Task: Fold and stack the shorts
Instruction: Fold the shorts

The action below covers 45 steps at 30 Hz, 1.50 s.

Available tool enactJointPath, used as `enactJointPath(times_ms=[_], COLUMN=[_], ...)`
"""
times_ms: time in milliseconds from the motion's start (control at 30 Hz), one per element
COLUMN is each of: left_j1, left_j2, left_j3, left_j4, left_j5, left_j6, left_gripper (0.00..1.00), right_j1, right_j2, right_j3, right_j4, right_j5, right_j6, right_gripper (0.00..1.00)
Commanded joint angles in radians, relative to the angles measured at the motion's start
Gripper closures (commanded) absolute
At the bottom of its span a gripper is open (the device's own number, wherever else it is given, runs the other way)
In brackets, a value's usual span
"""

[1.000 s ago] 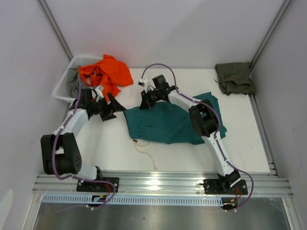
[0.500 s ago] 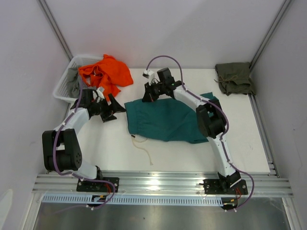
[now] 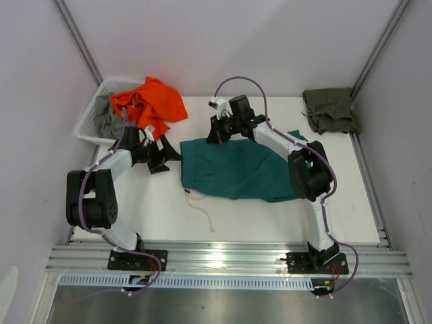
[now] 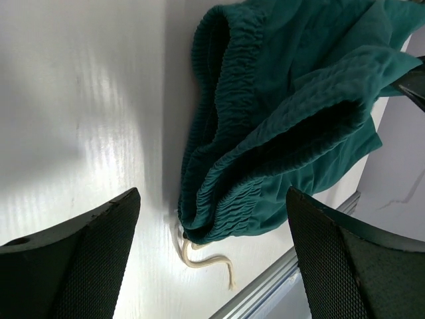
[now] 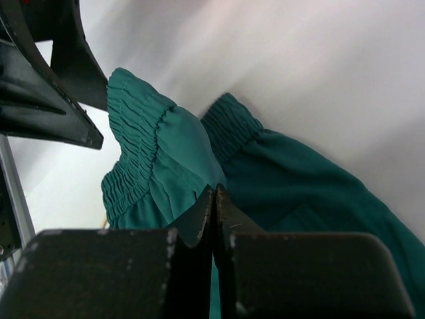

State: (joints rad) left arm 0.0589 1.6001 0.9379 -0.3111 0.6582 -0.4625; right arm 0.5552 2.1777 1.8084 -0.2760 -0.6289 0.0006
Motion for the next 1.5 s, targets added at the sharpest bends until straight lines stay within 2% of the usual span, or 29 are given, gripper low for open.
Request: enactJointPath(times_ms=[0, 233, 433, 867, 1133, 1233, 1267, 1300, 1333, 1400, 1433, 1467], left_j1=[-0.044, -0.102, -0.137, -0.2, -0.284, -0.309, -0.309, -0.309, -0.309, -0.307, -0.307, -0.306], left_j2=[0.053, 0.081, 0.126, 0.264, 0.284, 0.27, 0.267, 0.264, 0.264, 0.27, 0.273, 0.276], left_j3=[0.044, 0.003, 0.012, 0.11, 0.102, 0.075, 0.062, 0.058, 0.059, 0.071, 0.079, 0.091], left_j4=[0.061, 0.253, 0.302, 0.225, 0.227, 0.257, 0.271, 0.279, 0.282, 0.273, 0.259, 0.254], left_j5=[-0.003, 0.012, -0.032, -0.097, -0.233, -0.261, -0.262, -0.261, -0.262, -0.259, -0.259, -0.259], left_j6=[-0.002, -0.051, -0.079, -0.103, -0.189, -0.223, -0.235, -0.243, -0.249, -0.246, -0.242, -0.24], left_gripper=[0.08, 0.06, 0.06, 0.05, 0.1, 0.21, 0.32, 0.39, 0.51, 0.63, 0.75, 0.79], right_j1=[-0.031, -0.061, -0.064, -0.069, -0.069, -0.069, -0.069, -0.069, -0.069, -0.069, -0.069, -0.067], right_j2=[-0.061, -0.027, 0.048, 0.1, 0.099, 0.097, 0.099, 0.1, 0.1, 0.1, 0.1, 0.1], right_j3=[-0.076, -0.159, -0.15, -0.101, -0.093, -0.09, -0.09, -0.089, -0.089, -0.086, -0.086, -0.083], right_j4=[0.058, 0.13, 0.13, 0.115, 0.116, 0.116, 0.116, 0.116, 0.116, 0.116, 0.116, 0.116], right_j5=[0.038, 0.095, 0.147, 0.149, 0.146, 0.143, 0.14, 0.138, 0.136, 0.138, 0.136, 0.138], right_j6=[0.032, 0.075, 0.068, 0.058, 0.062, 0.067, 0.067, 0.068, 0.07, 0.072, 0.073, 0.075], right_gripper=[1.0, 1.0, 1.0, 1.0, 1.0, 1.0, 1.0, 1.0, 1.0, 1.0, 1.0, 1.0])
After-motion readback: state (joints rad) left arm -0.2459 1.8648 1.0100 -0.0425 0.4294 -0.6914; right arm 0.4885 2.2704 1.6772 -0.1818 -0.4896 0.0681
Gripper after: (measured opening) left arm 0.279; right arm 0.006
